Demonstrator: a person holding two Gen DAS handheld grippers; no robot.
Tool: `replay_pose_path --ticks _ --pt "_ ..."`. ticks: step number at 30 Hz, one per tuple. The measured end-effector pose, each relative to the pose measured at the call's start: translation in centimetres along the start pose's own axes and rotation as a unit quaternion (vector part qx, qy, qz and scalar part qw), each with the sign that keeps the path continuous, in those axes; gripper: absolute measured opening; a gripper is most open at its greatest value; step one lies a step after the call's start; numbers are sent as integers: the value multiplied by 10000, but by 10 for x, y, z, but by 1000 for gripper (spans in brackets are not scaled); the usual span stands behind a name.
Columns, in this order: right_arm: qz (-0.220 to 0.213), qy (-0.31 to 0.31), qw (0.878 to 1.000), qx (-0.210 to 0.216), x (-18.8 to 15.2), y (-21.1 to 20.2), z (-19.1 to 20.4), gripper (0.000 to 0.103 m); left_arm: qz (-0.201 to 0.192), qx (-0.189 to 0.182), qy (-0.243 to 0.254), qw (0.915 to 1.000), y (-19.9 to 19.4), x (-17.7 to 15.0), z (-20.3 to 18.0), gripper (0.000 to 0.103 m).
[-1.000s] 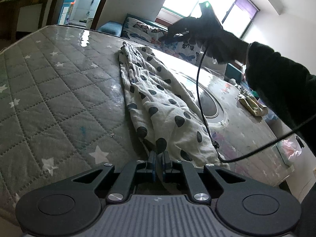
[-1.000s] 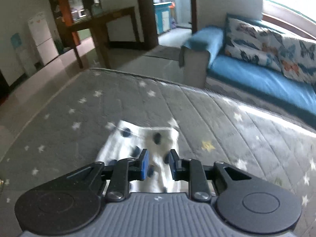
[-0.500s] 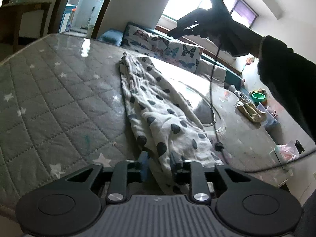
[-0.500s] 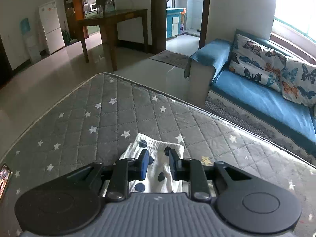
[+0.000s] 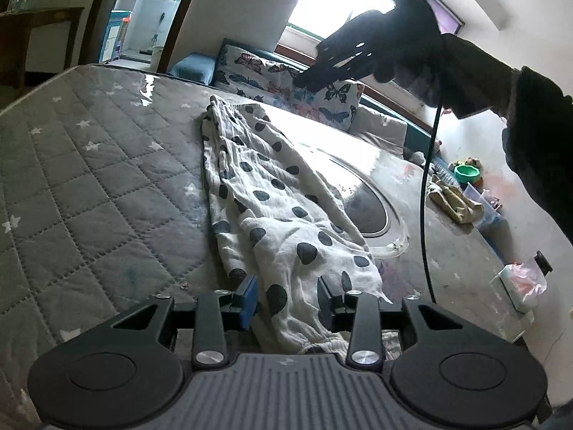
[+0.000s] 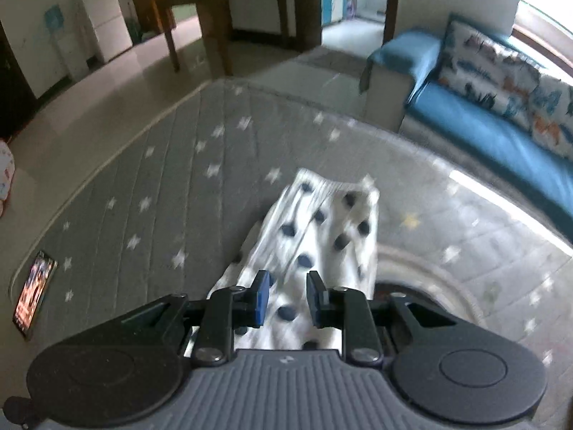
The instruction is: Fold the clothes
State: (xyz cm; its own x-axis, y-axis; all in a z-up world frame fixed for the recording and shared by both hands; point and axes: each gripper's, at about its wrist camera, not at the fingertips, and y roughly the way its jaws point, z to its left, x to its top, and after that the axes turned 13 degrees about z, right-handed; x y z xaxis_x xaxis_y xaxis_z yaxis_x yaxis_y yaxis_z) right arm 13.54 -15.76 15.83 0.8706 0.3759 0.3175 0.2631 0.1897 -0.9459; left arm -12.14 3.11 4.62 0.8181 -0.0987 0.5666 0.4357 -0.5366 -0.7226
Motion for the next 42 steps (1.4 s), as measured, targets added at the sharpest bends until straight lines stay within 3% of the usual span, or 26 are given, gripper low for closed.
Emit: replay_pose_path --ticks 4,5,7,13,21,29,38,42 --pt "154 25 9997 183 -4 26 18 22 25 -22 6 10000 5 -1 1 37" --pt "193 43 9995 246 -5 32 22 22 41 -23 -6 10000 6 -1 2 29" --pt "302 14 9991 311 -6 47 32 22 76 -31 -32 10000 9 -2 3 25" --pt "587 -1 9974 427 -16 83 54 22 78 -35 -88 9999 11 -3 5 24" --pt "681 143 9962 516 -18 98 65 22 29 -50 -51 10000 9 -3 3 25" --pt "780 228 9963 279 -19 111 67 22 -32 -85 -55 9999 8 -1 2 25" --pt "654 437 9963 334 -23 109 59 3 -28 -113 -56 9999 10 -1 1 25" --pt "520 532 9961 477 -24 104 57 2 -71 -113 -42 9999 8 -2 1 24"
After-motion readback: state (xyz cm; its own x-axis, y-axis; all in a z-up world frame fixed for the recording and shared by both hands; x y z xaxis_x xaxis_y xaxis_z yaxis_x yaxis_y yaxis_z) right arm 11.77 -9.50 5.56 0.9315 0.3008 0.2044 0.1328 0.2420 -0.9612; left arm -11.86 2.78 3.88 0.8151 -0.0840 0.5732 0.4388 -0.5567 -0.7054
